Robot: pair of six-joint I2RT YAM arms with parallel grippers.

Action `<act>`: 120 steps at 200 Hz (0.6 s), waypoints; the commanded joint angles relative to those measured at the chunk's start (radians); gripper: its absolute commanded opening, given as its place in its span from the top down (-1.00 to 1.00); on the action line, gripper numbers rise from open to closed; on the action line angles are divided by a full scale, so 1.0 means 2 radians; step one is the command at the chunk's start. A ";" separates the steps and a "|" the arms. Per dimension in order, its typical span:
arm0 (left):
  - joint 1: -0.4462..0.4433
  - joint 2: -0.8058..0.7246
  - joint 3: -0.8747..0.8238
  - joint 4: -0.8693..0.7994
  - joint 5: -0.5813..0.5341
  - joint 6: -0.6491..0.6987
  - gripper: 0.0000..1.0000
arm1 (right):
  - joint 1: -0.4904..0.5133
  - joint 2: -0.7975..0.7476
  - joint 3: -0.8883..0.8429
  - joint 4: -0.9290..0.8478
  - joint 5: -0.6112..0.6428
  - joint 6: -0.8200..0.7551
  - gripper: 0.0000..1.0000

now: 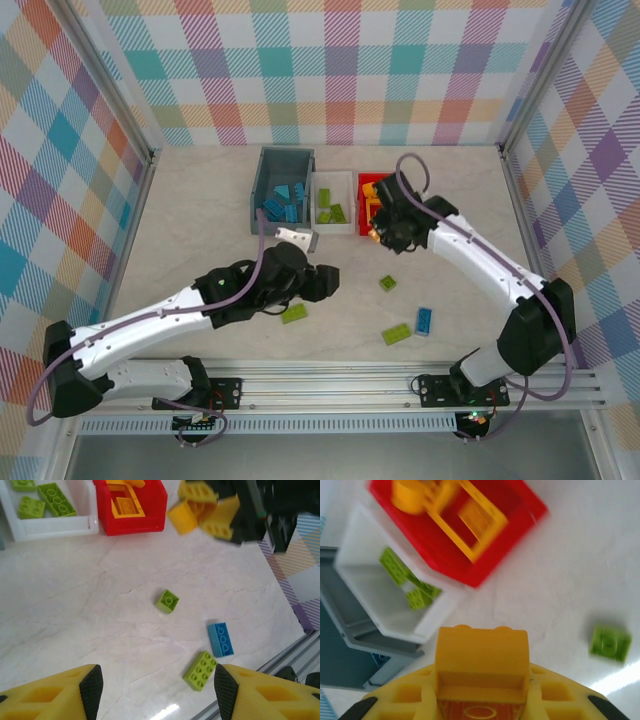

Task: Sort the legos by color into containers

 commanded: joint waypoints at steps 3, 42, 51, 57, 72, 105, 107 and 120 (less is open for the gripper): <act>-0.008 0.034 0.042 0.018 0.011 0.012 -0.25 | -0.021 0.054 0.049 -0.027 0.052 -0.210 0.51; -0.008 0.076 0.058 0.044 0.026 0.006 -0.25 | -0.057 0.171 0.142 -0.038 0.030 -0.340 0.49; -0.008 0.082 0.058 0.050 0.030 0.003 -0.25 | -0.064 0.196 0.164 -0.048 0.026 -0.350 0.50; -0.008 0.084 0.058 0.051 0.032 0.002 -0.25 | -0.069 0.210 0.174 -0.052 0.023 -0.356 0.50; -0.008 0.089 0.058 0.053 0.034 0.001 -0.25 | -0.077 0.240 0.196 -0.053 0.016 -0.367 0.50; -0.008 0.087 0.050 0.049 0.035 -0.002 -0.25 | -0.085 0.293 0.249 -0.061 -0.007 -0.387 0.48; -0.008 0.086 0.050 0.049 0.034 -0.002 -0.25 | -0.085 0.294 0.252 -0.062 -0.007 -0.388 0.47; -0.008 0.084 0.045 0.047 0.032 -0.004 -0.25 | -0.086 0.310 0.267 -0.071 -0.011 -0.387 0.43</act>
